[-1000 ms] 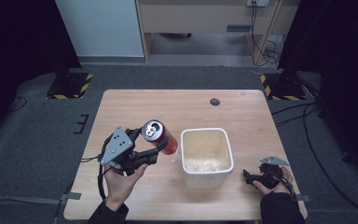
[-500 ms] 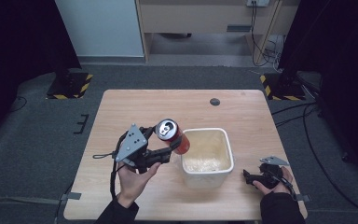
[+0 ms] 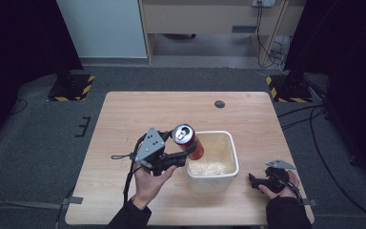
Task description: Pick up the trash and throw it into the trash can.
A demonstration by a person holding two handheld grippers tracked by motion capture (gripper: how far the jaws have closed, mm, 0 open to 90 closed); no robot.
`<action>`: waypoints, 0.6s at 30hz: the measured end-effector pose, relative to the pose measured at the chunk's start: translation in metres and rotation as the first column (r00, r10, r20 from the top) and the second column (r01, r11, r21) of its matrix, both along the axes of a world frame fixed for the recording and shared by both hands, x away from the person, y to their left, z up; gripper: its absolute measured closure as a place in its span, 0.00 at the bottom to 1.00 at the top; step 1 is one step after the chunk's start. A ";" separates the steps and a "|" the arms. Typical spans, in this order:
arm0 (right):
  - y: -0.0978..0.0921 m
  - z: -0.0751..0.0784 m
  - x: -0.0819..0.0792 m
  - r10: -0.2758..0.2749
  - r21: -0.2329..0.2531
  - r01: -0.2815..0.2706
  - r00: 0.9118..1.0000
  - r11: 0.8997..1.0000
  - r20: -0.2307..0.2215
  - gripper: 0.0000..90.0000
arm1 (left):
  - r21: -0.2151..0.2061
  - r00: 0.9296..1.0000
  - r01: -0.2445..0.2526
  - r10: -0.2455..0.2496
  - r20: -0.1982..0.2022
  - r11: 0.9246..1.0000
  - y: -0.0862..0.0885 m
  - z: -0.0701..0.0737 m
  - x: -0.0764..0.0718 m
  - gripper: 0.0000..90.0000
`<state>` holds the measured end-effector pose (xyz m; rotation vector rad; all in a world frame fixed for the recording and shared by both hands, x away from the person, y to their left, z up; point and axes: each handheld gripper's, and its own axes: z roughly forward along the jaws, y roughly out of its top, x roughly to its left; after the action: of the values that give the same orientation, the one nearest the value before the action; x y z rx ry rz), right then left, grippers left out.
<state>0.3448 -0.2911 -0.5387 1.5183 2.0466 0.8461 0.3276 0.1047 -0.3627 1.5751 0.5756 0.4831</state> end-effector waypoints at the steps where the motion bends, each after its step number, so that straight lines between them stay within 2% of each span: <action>1: 0.000 0.000 0.000 0.000 0.000 0.000 1.000 1.000 0.000 0.00 | 0.001 1.000 0.002 -0.002 -0.003 1.000 -0.001 -0.001 0.001 0.37; 15: 0.000 0.000 0.000 0.000 0.000 0.000 1.000 1.000 0.000 0.00 | 0.040 0.998 0.027 -0.024 -0.057 0.999 -0.018 -0.026 0.009 0.37; 18: 0.000 0.000 0.000 0.000 0.000 0.000 1.000 1.000 0.000 0.00 | 0.060 0.997 0.031 -0.027 -0.071 0.998 -0.021 -0.033 0.011 0.37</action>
<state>0.3448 -0.2911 -0.5387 1.5185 2.0465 0.8462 0.3386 0.0842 -0.3955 1.6613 0.5957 0.4282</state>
